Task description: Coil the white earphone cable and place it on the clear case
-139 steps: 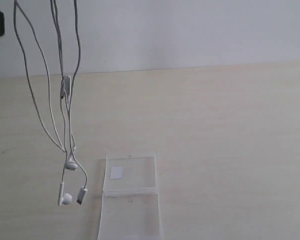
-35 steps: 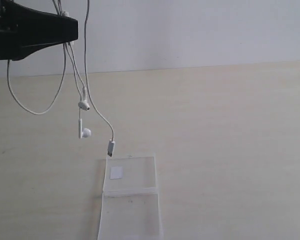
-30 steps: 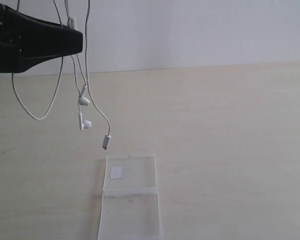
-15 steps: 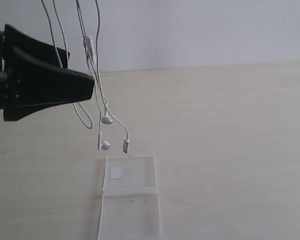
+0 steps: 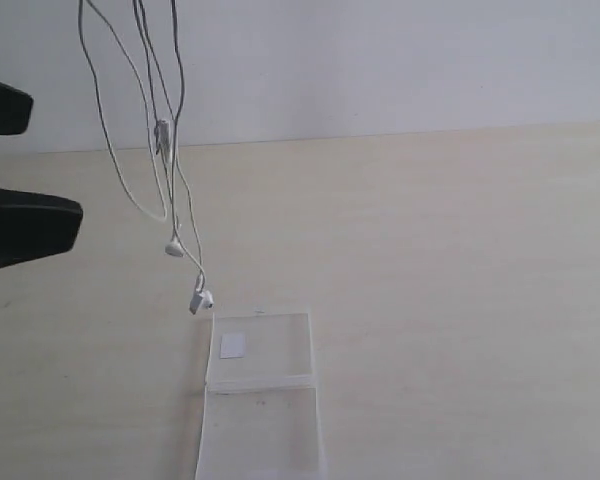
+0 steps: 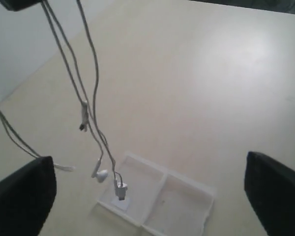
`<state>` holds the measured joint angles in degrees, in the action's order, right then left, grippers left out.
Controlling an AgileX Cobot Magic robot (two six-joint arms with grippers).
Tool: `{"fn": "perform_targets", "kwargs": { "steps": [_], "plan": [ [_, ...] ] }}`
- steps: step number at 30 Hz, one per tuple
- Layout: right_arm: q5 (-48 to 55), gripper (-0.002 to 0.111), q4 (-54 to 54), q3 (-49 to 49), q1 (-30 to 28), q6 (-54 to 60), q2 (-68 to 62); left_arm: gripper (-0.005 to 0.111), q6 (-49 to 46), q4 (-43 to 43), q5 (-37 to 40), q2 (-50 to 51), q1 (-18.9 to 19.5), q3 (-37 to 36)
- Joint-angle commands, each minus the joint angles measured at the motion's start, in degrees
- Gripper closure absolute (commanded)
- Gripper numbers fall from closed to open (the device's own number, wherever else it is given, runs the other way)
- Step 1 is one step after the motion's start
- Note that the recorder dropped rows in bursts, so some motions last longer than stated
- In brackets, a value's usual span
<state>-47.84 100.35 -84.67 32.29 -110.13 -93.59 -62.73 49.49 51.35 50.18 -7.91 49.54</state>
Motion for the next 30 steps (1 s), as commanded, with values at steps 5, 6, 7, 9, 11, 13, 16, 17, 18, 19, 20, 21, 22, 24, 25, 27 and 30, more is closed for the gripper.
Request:
{"fn": "perform_targets", "kwargs": {
  "steps": [5,6,7,9,11,13,16,17,18,19,20,21,22,24,25,27,30],
  "plan": [
    [2.5,0.108,-0.4,-0.3,0.1,-3.9,4.3,0.002,3.4,-2.3,-11.0,-1.8,0.0,-0.3],
    [2.5,0.108,-0.4,-0.3,0.1,-5.0,5.0,0.002,3.4,-1.1,-11.4,-1.2,0.0,-0.3],
    [2.9,0.108,-0.4,-0.3,0.1,-6.5,5.5,0.002,3.4,-0.5,-11.5,-0.5,0.0,-0.3],
    [5.0,0.108,-0.4,-0.3,0.1,-11.7,7.1,0.002,3.4,0.2,-11.7,1.0,0.0,-0.3],
    [7.6,0.108,-0.4,-0.3,0.1,-11.7,8.7,0.002,3.3,4.8,-11.8,1.5,0.0,-0.3],
    [10.4,0.108,-1.2,-0.3,0.1,-11.7,9.5,0.002,2.1,10.8,-12.5,2.2,0.0,-0.3],
    [13.8,0.108,-0.4,-0.3,0.1,-11.7,9.4,0.002,1.9,12.3,-13.3,3.8,-0.1,-0.3],
    [15.1,0.108,-0.4,-0.3,0.1,-11.7,8.8,0.002,1.7,12.3,-13.8,4.1,-0.1,-0.3],
    [16.2,0.108,-0.7,-0.3,0.1,-11.7,8.4,0.002,0.8,12.6,-14.6,4.5,-0.1,-0.3],
    [18.1,0.108,-1.9,-0.3,0.6,-11.7,7.6,0.002,-0.3,12.7,-16.8,5.3,-0.1,-0.3],
    [19.3,0.108,-3.0,-0.3,1.1,-11.7,6.8,0.002,-0.5,12.6,-18.4,6.2,-0.1,-0.3],
    [21.2,0.108,-3.4,-0.3,2.1,-11.7,6.1,0.002,-1.6,12.6,-19.8,7.4,-0.1,-0.3],
    [22.2,0.108,-3.4,-0.3,3.0,-11.7,5.2,0.002,-1.8,12.6,-20.4,8.8,-0.1,-0.3],
    [22.9,0.108,-4.3,-0.3,4.1,-11.7,4.3,0.002,-3.4,12.6,-20.9,11.1,-0.1,-0.3],
    [23.3,0.108,-4.9,-0.3,4.5,-11.7,4.0,0.002,-3.4,12.7,-20.9,12.0,-0.1,-0.3],
    [25.3,0.108,-5.0,-0.3,5.2,-11.7,3.7,0.002,-3.4,12.8,-20.9,13.3,-0.1,-0.3],
    [27.1,0.108,-5.3,-0.3,5.7,-11.7,3.5,0.002,-3.4,13.7,-20.9,14.6,-0.1,-0.3]
  ]
}}
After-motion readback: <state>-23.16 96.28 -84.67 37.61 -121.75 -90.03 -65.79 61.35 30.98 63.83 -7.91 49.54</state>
